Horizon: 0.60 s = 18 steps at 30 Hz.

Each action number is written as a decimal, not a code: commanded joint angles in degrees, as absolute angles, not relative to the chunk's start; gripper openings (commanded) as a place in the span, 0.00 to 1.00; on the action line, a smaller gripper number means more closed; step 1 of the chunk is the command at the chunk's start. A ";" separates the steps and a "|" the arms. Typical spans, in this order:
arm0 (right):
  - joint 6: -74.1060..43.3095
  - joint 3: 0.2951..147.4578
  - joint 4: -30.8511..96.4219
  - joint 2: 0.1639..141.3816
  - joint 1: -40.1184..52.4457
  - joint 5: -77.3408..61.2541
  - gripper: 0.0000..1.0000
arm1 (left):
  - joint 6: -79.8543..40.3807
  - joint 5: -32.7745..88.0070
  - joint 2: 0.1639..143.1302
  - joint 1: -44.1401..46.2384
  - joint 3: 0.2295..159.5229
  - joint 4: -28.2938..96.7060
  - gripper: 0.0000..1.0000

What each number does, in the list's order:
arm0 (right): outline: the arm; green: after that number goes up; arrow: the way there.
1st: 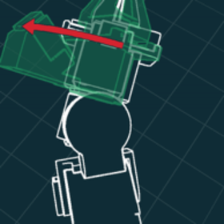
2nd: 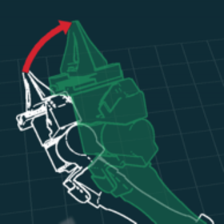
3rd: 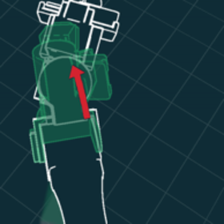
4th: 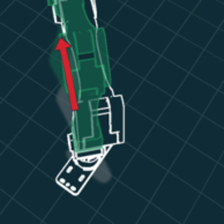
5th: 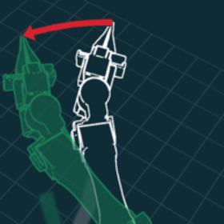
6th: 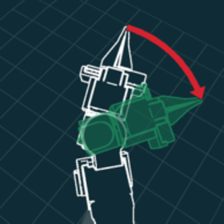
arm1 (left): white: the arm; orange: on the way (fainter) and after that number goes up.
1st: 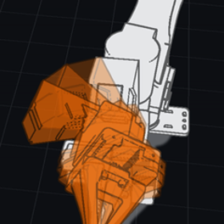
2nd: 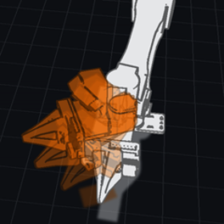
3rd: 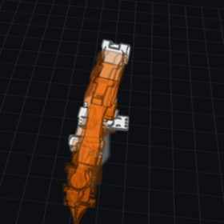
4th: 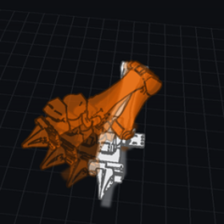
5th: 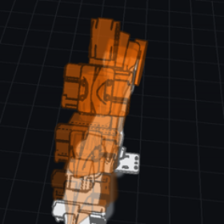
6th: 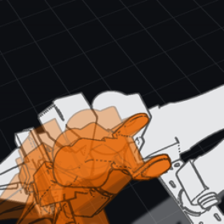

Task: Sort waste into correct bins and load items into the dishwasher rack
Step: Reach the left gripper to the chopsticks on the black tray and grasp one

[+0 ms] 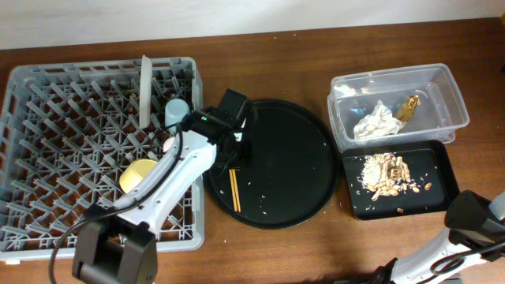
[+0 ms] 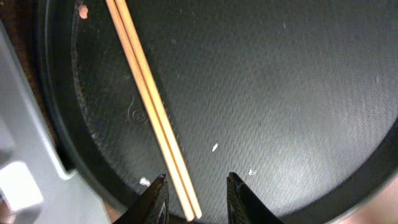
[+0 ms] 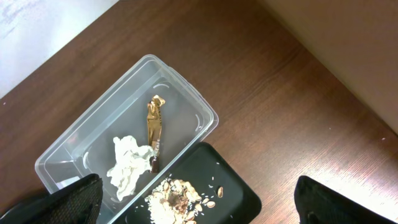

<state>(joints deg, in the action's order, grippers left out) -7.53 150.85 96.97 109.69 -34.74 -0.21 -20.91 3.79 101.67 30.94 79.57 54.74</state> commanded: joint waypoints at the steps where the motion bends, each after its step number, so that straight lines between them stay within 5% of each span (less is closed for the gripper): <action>1: -7.49 151.02 97.30 109.78 -34.89 0.30 0.99 | -28.03 -0.10 105.65 33.36 79.75 52.03 0.27; 18: -7.49 151.02 97.32 109.78 -34.89 0.30 0.99 | -38.41 -10.87 117.34 34.79 79.37 47.51 0.16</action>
